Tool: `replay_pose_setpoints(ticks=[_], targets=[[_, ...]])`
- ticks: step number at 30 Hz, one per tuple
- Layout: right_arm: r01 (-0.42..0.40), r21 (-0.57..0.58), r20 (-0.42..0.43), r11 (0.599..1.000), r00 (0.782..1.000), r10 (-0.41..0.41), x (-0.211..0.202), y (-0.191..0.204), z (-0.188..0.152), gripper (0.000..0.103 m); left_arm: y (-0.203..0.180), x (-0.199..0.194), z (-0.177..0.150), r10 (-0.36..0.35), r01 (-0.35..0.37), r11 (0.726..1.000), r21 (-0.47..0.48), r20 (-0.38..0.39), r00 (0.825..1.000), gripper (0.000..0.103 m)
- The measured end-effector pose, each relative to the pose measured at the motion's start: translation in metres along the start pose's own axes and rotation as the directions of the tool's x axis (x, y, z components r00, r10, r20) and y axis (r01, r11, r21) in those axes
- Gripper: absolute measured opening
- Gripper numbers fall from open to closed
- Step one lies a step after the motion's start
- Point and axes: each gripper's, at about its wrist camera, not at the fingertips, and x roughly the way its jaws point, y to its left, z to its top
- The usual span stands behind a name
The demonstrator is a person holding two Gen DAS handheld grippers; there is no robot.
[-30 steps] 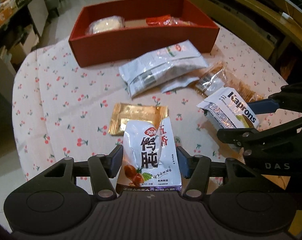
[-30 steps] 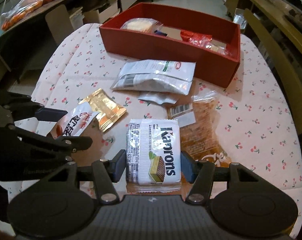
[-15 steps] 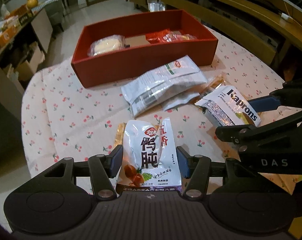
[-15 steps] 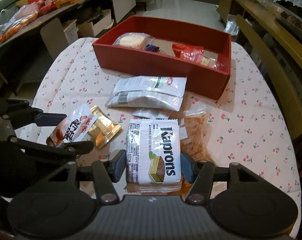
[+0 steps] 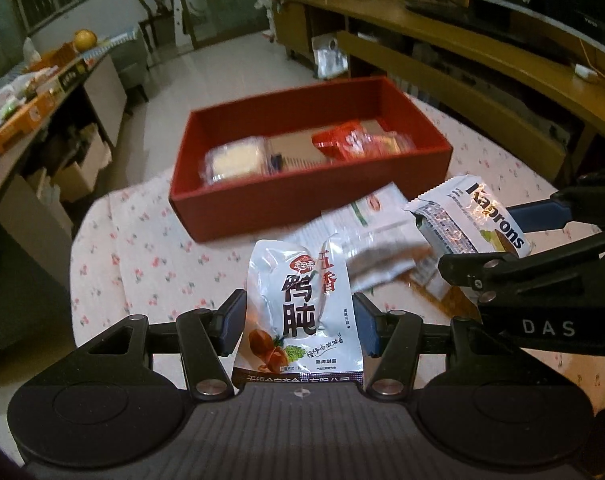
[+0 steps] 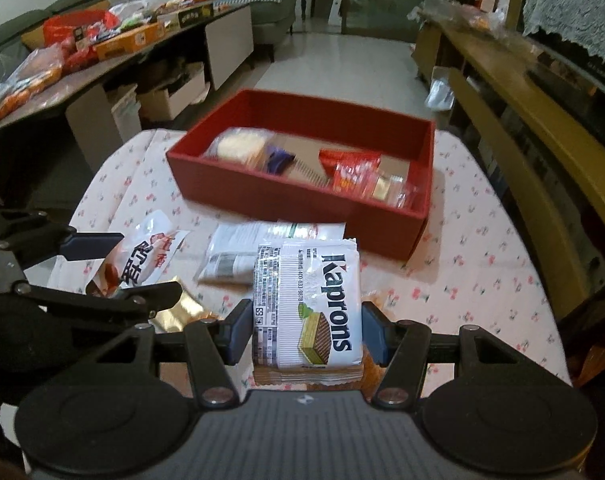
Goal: Organize snacks
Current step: 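Carry the duck-neck pouch and Kaprons wafer into the red tray and open both tools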
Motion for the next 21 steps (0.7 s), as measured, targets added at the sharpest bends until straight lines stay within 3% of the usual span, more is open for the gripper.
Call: replay_pose_setpoints(ticks=[21], targets=[[0.085, -0.001, 0.096, 0.996, 0.992, -0.084, -0.007, -0.006, 0.024, 0.074, 0.000, -0.001, 0.029, 0.035, -0.034, 0.999, -0.005, 0.072, 0.997, 0.062]])
